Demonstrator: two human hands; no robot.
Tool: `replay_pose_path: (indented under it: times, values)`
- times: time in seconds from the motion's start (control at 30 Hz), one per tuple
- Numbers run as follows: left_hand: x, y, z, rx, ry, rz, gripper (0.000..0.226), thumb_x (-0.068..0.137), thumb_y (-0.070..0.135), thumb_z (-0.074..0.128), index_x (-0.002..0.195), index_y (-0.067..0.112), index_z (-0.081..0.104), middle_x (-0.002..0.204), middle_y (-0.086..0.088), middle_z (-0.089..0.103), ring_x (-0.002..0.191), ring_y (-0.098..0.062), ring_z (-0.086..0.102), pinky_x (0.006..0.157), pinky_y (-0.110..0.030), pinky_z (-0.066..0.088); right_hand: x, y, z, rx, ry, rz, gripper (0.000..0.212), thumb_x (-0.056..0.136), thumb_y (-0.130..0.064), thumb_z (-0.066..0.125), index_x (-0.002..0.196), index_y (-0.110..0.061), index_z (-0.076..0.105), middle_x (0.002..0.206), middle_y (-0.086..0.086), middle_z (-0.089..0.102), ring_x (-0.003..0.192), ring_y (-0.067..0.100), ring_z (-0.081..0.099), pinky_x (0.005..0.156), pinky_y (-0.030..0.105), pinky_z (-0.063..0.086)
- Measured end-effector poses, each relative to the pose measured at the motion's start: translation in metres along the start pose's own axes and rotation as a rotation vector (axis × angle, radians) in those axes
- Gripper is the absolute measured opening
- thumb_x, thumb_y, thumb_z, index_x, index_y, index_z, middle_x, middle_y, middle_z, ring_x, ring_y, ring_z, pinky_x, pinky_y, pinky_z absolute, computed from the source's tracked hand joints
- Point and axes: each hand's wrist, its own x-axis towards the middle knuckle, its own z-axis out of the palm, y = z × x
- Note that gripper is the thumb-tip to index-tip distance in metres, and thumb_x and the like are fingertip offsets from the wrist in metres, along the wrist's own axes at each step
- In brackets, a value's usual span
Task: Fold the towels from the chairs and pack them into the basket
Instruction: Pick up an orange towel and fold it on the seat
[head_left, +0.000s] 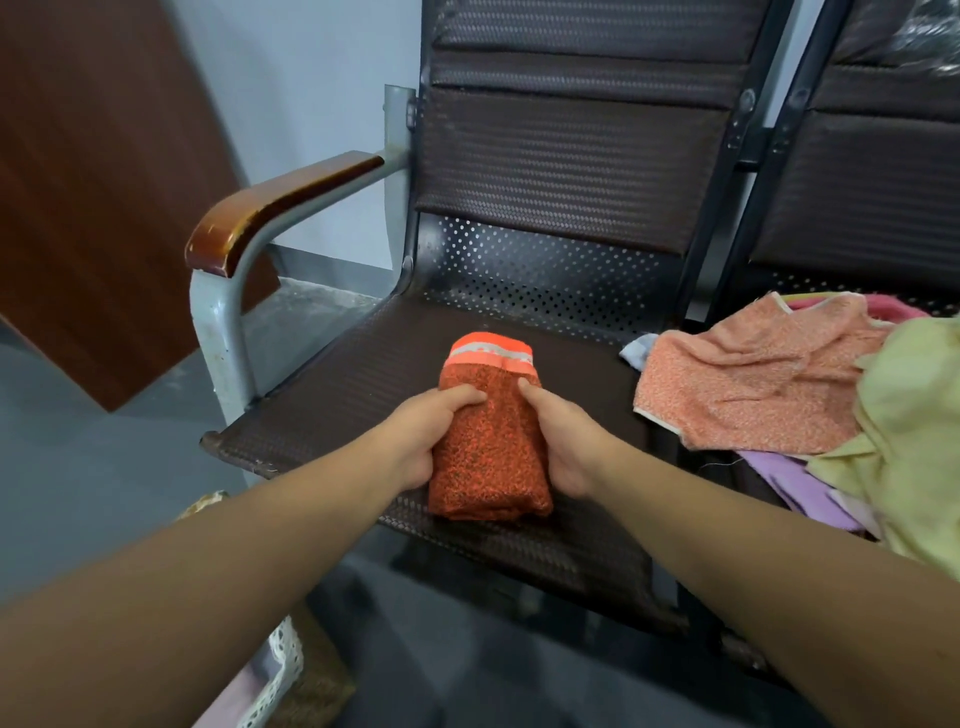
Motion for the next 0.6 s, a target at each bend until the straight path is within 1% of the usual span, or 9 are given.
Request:
replay_pose_path:
  times: [0.07,0.13,0.2,0.23,0.3,0.37,0.47,0.53,0.6]
  values:
    - [-0.010,0.009,-0.006,-0.097,0.019,0.093,0.025,0.090,0.013,0.063,0.115,0.015,0.061,0.098,-0.016,0.074,0.084,-0.030,0.071,0.079,-0.044,0.059,-0.001,0.000,0.014,-0.044,0.016,-0.139,0.037,0.103,-0.037,0.051,0.124,-0.009,0.063,0.114,0.012,0.073,0.107,0.029,0.069,0.101,0.049,0.051]
    - [-0.024,0.020,-0.021,-0.169,0.036,0.158,0.033,0.090,0.013,0.060,0.123,0.012,0.061,0.108,-0.018,0.072,0.086,-0.030,0.071,0.074,-0.041,0.060,-0.004,-0.004,0.032,-0.165,0.031,-0.279,0.032,0.100,-0.036,0.057,0.120,-0.012,0.065,0.114,0.009,0.073,0.108,0.026,0.069,0.102,0.049,0.051]
    - [-0.042,0.029,-0.042,-0.216,0.024,0.197,0.039,0.090,0.015,0.058,0.128,0.009,0.061,0.113,-0.018,0.072,0.091,-0.031,0.071,0.077,-0.041,0.060,-0.014,-0.013,0.057,-0.258,0.027,-0.393,0.027,0.097,-0.035,0.063,0.114,-0.014,0.067,0.112,0.009,0.073,0.108,0.027,0.069,0.101,0.049,0.052]
    - [-0.053,0.034,-0.055,-0.224,0.025,0.221,0.036,0.090,0.016,0.055,0.124,0.008,0.064,0.109,-0.017,0.073,0.090,-0.030,0.071,0.080,-0.040,0.058,-0.019,-0.018,0.073,-0.279,0.004,-0.424,0.025,0.096,-0.034,0.065,0.111,-0.015,0.067,0.111,0.010,0.073,0.107,0.028,0.068,0.100,0.049,0.052]
    - [-0.076,0.043,-0.087,-0.234,0.045,0.269,0.025,0.091,0.015,0.052,0.110,0.010,0.067,0.097,-0.015,0.075,0.084,-0.029,0.071,0.082,-0.040,0.055,-0.028,-0.020,0.110,-0.328,-0.033,-0.473,0.023,0.095,-0.035,0.066,0.106,-0.015,0.067,0.109,0.009,0.074,0.105,0.028,0.069,0.099,0.050,0.053]
    - [-0.097,0.050,-0.123,-0.239,0.081,0.296,0.021,0.090,0.016,0.053,0.104,0.012,0.068,0.094,-0.014,0.075,0.082,-0.029,0.072,0.086,-0.041,0.054,-0.033,-0.015,0.147,-0.410,-0.060,-0.533,0.026,0.094,-0.037,0.065,0.106,-0.014,0.067,0.107,0.007,0.073,0.102,0.025,0.069,0.097,0.049,0.054]
    - [-0.121,0.047,-0.186,-0.235,0.133,0.307,0.022,0.092,0.018,0.052,0.107,0.011,0.067,0.096,-0.012,0.075,0.083,-0.026,0.072,0.087,-0.040,0.053,-0.033,0.004,0.204,-0.524,-0.097,-0.571,0.032,0.093,-0.040,0.066,0.107,-0.011,0.067,0.105,0.006,0.073,0.098,0.024,0.069,0.094,0.049,0.054]
    - [-0.131,0.035,-0.227,-0.232,0.138,0.285,0.027,0.095,0.020,0.051,0.116,0.010,0.065,0.105,-0.012,0.073,0.093,-0.025,0.071,0.092,-0.041,0.052,-0.029,0.022,0.233,-0.601,-0.118,-0.555,0.034,0.092,-0.043,0.066,0.105,-0.011,0.066,0.104,0.007,0.072,0.097,0.025,0.068,0.093,0.049,0.054]
    - [-0.136,0.014,-0.269,-0.204,0.173,0.256,0.031,0.095,0.021,0.054,0.123,0.010,0.061,0.112,-0.013,0.067,0.100,-0.026,0.066,0.096,-0.042,0.050,-0.023,0.046,0.258,-0.641,-0.158,-0.494,0.032,0.092,-0.040,0.067,0.107,-0.011,0.063,0.105,0.007,0.070,0.099,0.025,0.067,0.094,0.048,0.054]
